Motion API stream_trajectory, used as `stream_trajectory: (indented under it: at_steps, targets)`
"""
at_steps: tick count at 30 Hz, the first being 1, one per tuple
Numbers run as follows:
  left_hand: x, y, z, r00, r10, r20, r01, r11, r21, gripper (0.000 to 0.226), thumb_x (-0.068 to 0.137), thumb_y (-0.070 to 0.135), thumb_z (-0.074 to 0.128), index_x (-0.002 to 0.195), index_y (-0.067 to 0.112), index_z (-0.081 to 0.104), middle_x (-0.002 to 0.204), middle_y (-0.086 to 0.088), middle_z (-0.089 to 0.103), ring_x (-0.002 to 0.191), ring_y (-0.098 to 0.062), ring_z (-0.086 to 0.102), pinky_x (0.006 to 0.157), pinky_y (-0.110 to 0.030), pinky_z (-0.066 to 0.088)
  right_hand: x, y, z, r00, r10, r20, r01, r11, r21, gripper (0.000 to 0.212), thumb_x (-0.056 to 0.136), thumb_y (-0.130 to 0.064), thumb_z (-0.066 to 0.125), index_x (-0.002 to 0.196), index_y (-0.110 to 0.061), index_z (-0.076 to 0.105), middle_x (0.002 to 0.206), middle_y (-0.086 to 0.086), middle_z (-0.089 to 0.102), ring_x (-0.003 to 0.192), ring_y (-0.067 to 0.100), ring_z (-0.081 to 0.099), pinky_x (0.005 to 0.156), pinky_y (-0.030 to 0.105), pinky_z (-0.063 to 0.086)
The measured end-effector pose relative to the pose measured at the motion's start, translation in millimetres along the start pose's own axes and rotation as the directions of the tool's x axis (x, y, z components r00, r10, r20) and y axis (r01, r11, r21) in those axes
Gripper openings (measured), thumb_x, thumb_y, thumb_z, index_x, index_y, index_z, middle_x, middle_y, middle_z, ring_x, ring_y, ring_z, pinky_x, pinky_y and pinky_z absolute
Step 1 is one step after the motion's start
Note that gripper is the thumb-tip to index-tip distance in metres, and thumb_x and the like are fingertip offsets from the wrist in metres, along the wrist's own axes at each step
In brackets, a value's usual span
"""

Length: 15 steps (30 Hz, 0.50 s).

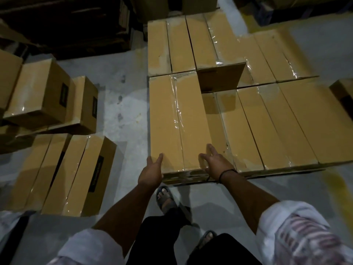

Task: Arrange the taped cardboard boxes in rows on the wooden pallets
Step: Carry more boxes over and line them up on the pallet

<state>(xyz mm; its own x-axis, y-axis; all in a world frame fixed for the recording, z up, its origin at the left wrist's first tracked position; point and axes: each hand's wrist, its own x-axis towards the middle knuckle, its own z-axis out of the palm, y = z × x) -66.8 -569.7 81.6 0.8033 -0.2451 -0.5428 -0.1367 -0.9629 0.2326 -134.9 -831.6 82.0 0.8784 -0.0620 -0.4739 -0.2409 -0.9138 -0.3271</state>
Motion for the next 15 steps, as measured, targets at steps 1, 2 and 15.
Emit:
stream_trajectory:
  at_steps: [1,2,15]
  targets:
    - [0.6,-0.7,-0.4,1.000,0.001,0.005,-0.001,1.000,0.002,0.091,0.096,0.024,0.069,0.163,0.034,0.009,0.158,-0.015,0.020,0.134,-0.037,0.050,0.108,-0.045,0.048,1.0,-0.6,0.7,1.000,0.004,0.000,-0.004,1.000,0.000,0.065,0.090,-0.014,0.072,0.146,-0.034,0.045,0.169,0.004,-0.004,0.130,0.034,0.052,0.105,0.045,0.051]
    - [1.4,-0.9,-0.8,1.000,0.003,0.008,-0.003,1.000,0.002,0.091,0.096,0.023,0.069,0.163,0.034,0.009,0.158,-0.015,0.020,0.134,-0.037,0.050,0.109,-0.045,0.047,1.8,-0.9,1.6,1.000,0.007,-0.002,-0.007,1.000,0.000,0.065,0.091,-0.013,0.072,0.146,-0.034,0.045,0.169,0.004,-0.004,0.130,0.034,0.052,0.105,0.045,0.051]
    - [-10.6,2.6,-24.8,1.000,0.006,-0.001,-0.006,1.000,0.019,0.083,0.096,0.028,0.070,0.162,0.029,0.020,0.170,-0.013,0.006,0.139,-0.036,0.047,0.108,-0.043,0.047,-6.9,-23.5,-20.4,0.997,0.071,0.012,-0.070,0.992,-0.107,0.054,0.094,-0.026,0.067,0.145,-0.026,0.048,0.164,0.009,0.016,0.139,0.036,0.032,0.110,0.050,0.043]
